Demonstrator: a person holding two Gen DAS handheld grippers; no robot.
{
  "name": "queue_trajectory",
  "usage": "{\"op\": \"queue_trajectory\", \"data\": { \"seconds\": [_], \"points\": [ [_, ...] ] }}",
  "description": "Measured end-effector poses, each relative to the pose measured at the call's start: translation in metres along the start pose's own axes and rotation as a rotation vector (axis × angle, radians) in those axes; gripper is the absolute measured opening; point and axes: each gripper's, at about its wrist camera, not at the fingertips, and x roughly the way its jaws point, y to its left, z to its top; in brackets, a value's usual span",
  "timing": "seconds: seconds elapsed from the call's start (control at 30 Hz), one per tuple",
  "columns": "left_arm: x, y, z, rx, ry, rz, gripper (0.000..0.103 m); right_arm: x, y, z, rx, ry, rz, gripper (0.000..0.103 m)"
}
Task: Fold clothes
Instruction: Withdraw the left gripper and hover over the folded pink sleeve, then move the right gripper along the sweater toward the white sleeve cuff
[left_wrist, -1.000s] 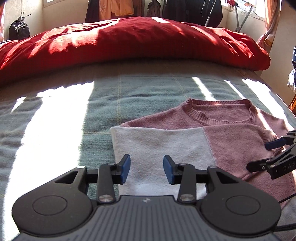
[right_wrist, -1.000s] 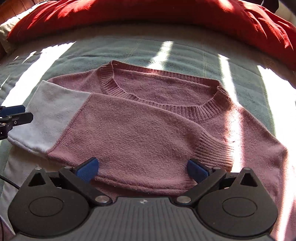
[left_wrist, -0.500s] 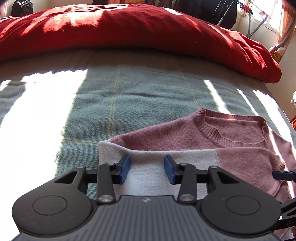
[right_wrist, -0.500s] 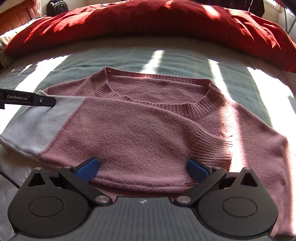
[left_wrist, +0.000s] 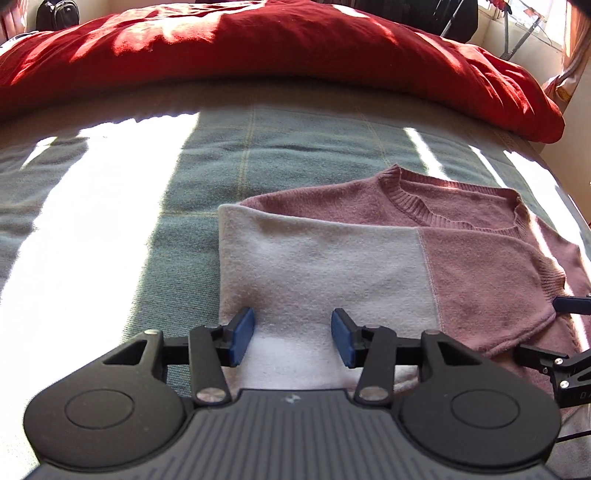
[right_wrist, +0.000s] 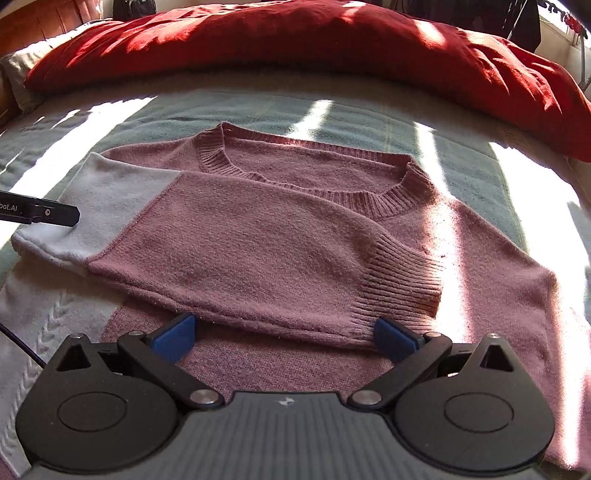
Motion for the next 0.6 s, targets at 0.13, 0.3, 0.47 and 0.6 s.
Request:
{"op": "queue_trajectory", "data": {
  "seconds": [0.13,0.3,0.47,0.6],
  "points": [
    [-0.011,-0.012,0.010,0.033,-0.013,-0.018,0.050,-0.020,-0.007,0.000,0.036,0.001,0.025,0.103],
    [-0.022,-0.023,0.012,0.036,-0.012,-0.032,0.050,-0.055,-0.032,-0.020,0.111,-0.016,-0.038,0.103],
    [-0.014,-0.037,0.004,0.030,0.018,-0.051,0.050,-0.046,-0.071,-0.060,0.198,0.079,-0.100,0.103],
    [-0.016,-0.058,0.002,0.060,0.023,-0.077,0.050,-0.051,-0.078,-0.073,0.211,0.060,-0.049,0.103]
  ]
}}
